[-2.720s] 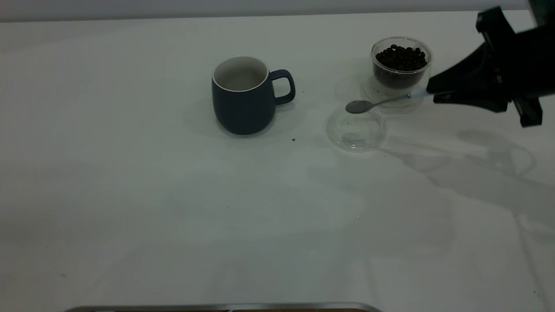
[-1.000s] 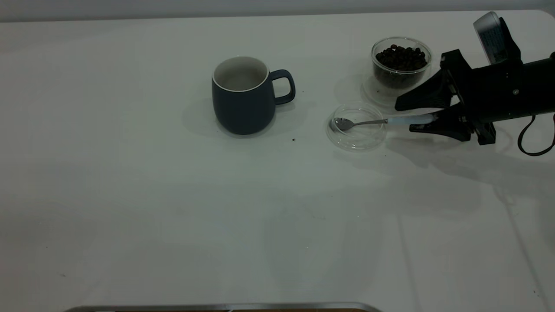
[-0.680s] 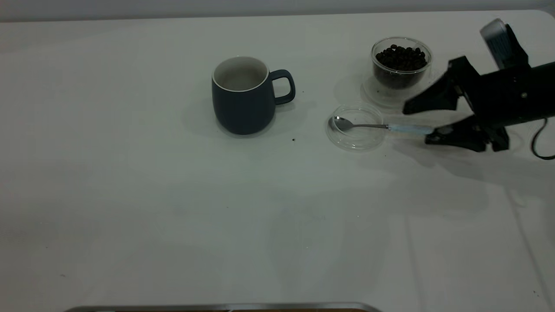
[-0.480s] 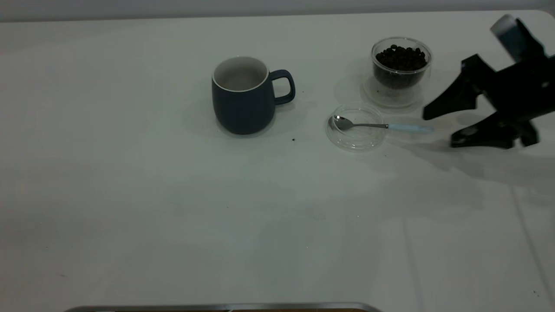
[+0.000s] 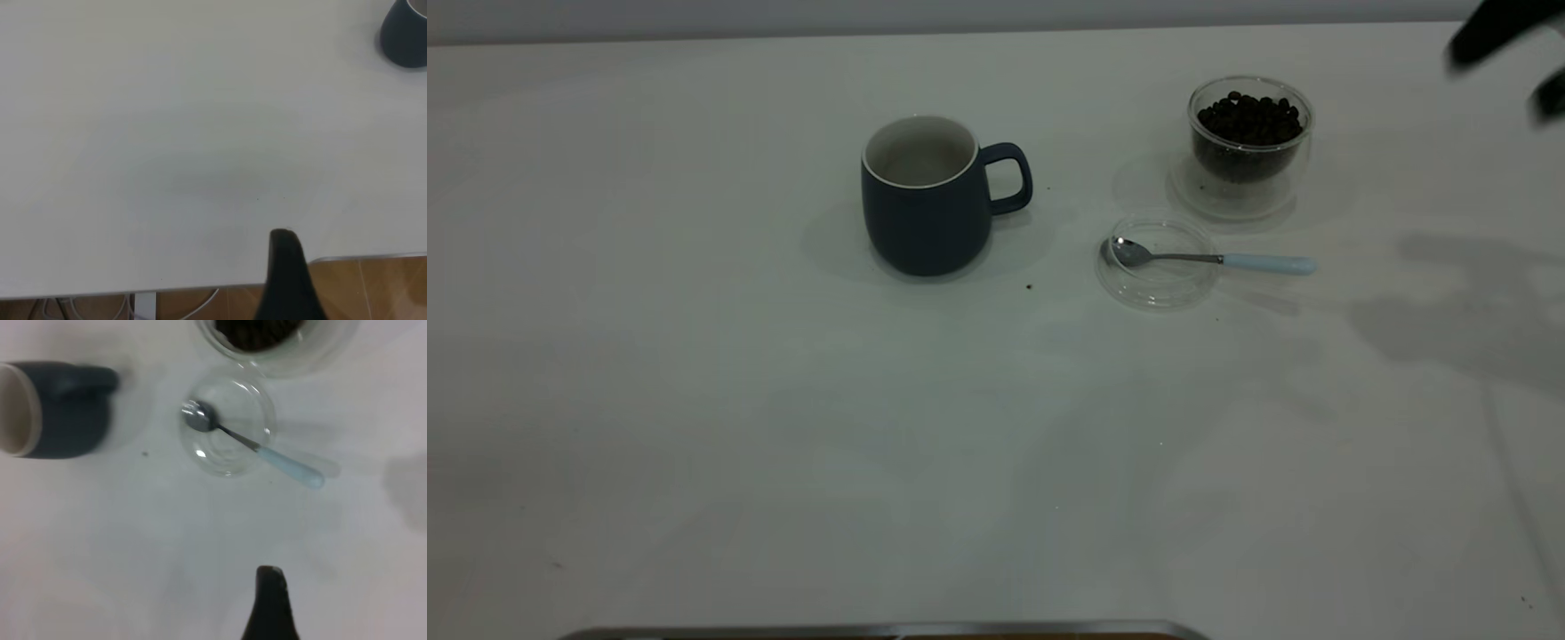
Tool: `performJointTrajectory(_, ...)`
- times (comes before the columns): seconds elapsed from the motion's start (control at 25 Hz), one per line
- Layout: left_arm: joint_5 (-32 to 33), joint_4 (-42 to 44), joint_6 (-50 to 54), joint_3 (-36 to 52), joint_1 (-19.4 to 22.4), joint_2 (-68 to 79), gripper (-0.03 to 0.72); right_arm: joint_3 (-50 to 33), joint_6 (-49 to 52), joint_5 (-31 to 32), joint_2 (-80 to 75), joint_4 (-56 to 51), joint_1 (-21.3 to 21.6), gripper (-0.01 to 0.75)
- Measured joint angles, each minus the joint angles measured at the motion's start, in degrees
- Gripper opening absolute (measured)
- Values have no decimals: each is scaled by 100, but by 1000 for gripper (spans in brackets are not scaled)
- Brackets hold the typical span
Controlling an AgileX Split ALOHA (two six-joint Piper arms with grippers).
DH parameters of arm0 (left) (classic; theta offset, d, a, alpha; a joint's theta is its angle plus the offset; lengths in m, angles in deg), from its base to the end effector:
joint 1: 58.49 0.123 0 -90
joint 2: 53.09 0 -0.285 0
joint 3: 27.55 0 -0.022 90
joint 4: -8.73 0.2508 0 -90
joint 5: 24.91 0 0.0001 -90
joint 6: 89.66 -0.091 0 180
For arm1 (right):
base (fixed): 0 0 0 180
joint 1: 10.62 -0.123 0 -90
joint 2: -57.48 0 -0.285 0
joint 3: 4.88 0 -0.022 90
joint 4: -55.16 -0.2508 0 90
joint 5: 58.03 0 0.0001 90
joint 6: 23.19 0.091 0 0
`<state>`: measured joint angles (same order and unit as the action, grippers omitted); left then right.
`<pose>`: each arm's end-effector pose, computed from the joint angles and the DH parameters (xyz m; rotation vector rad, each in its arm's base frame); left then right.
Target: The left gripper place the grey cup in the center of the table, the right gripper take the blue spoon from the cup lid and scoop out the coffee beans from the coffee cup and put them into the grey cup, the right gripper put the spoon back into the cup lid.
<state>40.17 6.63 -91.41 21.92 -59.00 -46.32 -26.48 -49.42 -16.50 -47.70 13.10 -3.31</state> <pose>-0.0091 -0.0029 0.2669 0.0452 2.1165 -0.0315 0.3189 -0.0001 0.1888 0.2479 2.7201 0.6414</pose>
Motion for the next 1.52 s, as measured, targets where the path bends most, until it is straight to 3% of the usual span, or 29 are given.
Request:
performJointTrajectory(0.24,0,0,13,0,0,0,592,-11,1058,965,2102,971,0,612)
performJointTrajectory(0.48,0,0,13,0,0,0,592,-17,1165,1968,3816,1172,0,565)
performJointTrajectory(0.72,0,0,13,0,0,0,592,-21,1188,2523,5070,1401,0,561)
performJointTrajectory(1.04,0,0,13,0,0,0,592,-571,1203,2945,6652,1902,0,561)
performJointTrajectory(1.52,0,0,0,0,0,0,592,-1162,1267,2943,8048,3127,0,560)
